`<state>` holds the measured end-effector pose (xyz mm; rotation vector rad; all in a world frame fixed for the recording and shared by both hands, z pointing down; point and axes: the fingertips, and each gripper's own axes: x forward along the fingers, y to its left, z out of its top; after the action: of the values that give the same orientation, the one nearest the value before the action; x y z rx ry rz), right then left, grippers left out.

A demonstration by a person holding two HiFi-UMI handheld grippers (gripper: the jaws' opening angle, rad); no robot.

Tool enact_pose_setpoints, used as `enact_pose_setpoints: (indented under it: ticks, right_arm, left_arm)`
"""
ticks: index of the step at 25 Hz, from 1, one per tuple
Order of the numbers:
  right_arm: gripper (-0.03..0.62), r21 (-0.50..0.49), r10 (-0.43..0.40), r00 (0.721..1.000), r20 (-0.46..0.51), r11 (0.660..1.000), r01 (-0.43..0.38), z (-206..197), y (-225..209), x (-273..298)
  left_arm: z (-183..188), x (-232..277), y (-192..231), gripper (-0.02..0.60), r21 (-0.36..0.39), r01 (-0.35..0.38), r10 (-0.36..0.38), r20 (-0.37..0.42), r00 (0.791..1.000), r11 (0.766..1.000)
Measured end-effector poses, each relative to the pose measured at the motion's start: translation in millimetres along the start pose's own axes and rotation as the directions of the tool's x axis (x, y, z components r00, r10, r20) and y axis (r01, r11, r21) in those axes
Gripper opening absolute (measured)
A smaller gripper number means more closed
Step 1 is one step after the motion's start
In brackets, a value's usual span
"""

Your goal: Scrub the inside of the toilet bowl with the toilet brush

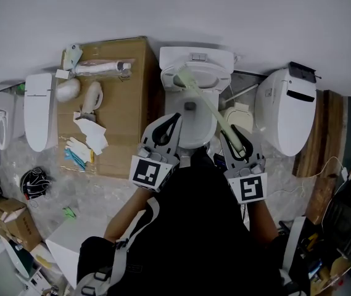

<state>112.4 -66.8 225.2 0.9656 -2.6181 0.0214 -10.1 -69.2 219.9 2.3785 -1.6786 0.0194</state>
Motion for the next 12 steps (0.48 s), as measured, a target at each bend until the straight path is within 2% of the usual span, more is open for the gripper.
enact_pose_setpoints:
  ticks: [9,12]
  right_arm:
    - [0.123,0.015,-0.009,1.000,0.024,1.000,0.009,7.0,0.0,0.7]
    - [0.123,0.017,-0.015,1.000,0.025,1.000,0.015,7.2,-0.4,-0.1]
  left_arm:
    - [-2.5,0.0,-1.3,0.008,-0.003,0.001,-0.001,-0.013,1.000,1.000]
    - [-0.1,-1.8,1.5,0.008,0.007,-0.018,0.018,-0.009,1.000,1.000]
